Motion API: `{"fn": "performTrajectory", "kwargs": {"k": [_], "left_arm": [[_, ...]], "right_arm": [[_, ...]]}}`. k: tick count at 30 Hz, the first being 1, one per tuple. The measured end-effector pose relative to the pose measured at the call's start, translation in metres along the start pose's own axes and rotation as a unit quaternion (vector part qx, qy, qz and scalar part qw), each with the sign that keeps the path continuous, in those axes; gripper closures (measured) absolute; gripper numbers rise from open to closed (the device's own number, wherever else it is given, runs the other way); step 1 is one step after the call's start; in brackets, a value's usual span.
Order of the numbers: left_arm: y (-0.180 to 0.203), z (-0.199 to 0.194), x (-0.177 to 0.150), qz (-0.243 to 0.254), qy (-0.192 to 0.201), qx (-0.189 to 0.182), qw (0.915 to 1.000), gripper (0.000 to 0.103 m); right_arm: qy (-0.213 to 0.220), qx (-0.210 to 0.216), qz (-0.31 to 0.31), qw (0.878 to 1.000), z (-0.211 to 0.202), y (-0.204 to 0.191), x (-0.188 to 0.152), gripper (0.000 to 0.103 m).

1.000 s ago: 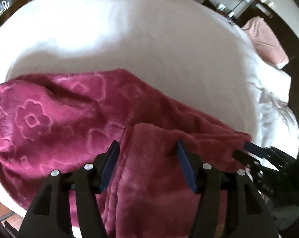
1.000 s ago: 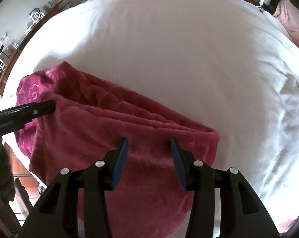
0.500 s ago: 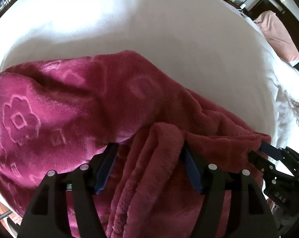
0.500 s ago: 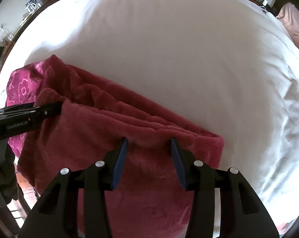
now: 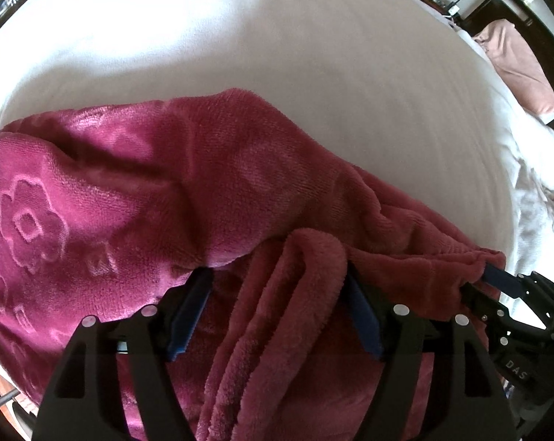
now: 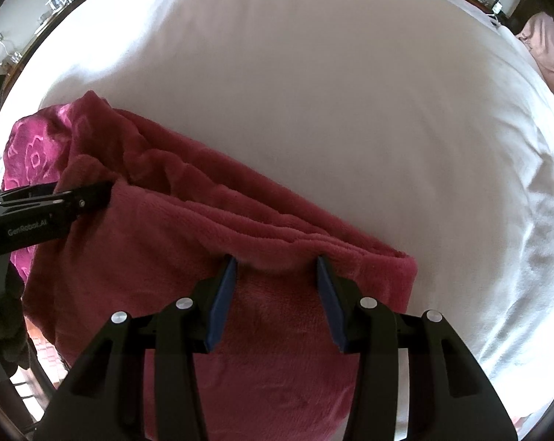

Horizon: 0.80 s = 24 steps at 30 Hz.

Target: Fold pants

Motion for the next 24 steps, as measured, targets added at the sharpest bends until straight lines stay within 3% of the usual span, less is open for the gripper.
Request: {"fn": "performTrajectory", "kwargs": {"k": [7, 14, 20, 24], "left_arm": [[0.001, -0.007, 0.000, -0.011, -0.001, 0.004, 0.9999, 0.029], [-0.011, -0.043, 0.003, -0.028, 0.024, -0.004, 0.9993, 0.030], [-0.063, -0.069, 0.009, -0.080, 0.043, -0.003, 0.9959, 0.030], [-0.115, -0.086, 0.014, -0.136, 0.055, 0.001, 0.9892, 0.029]], "right_arm": [[-0.005, 0.003, -0.002, 1.000, -0.002, 0.002, 0.004, 0.056], [-0.006, 0.004, 0.010, 1.000, -0.017, 0.004, 0.007, 0.056], [0.009, 0.002, 0.028, 1.000, -0.040, -0.007, 0.012, 0.056], [0.031, 0.028, 0.033, 0.999, -0.053, -0.029, 0.022, 0.056]]}}
Point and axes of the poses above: each gripper's, at about its wrist camera, not at the fingertips, and z roughly the way its jaws point, y to its right, x to its top, the point moved 9 cm from there along z, roughly the way its jaws point, and after that the axes turned 14 degrees about -z, right-handed, at the moved point
